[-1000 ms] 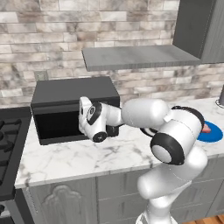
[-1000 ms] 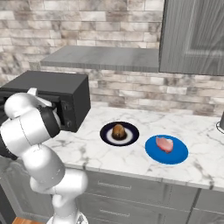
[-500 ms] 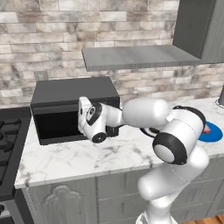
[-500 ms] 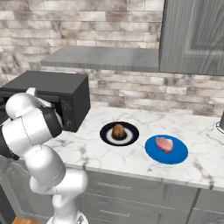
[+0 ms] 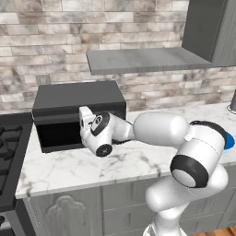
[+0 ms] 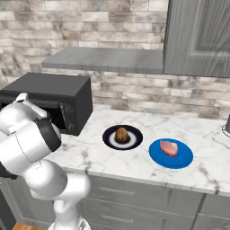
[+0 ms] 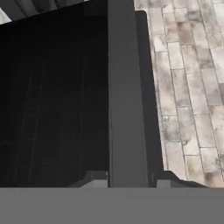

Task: Open the toaster oven door. Place the bread on the top rack in the toaster oven and place the steak on the bottom rack.

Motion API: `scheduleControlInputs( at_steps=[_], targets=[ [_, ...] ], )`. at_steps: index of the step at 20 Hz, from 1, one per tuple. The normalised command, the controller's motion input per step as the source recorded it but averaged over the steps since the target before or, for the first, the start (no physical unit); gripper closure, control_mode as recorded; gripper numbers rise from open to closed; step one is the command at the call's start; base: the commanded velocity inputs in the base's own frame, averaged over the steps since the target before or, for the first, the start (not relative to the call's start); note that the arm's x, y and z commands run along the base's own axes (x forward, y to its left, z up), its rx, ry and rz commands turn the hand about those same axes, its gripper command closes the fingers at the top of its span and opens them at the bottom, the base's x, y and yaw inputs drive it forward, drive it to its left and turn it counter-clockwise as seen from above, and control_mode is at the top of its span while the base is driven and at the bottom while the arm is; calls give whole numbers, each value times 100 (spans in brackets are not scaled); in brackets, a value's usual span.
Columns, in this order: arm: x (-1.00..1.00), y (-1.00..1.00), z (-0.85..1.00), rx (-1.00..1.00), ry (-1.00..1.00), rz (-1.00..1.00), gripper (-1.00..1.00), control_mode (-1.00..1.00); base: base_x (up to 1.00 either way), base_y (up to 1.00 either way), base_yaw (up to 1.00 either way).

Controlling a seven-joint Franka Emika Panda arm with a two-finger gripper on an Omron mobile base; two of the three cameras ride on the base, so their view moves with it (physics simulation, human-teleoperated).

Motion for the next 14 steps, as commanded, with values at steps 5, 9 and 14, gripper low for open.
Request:
scheduleControlInputs(
  at_steps=[5,9,14],
  targets=[
    [-51,52,-36,-23,40,0,100,-100,0,0,0],
    [-59,42,-59,-27,54,0,100,-100,0,0,0],
    [-86,32,-78,-31,65,0,100,-100,0,0,0]
  ],
)
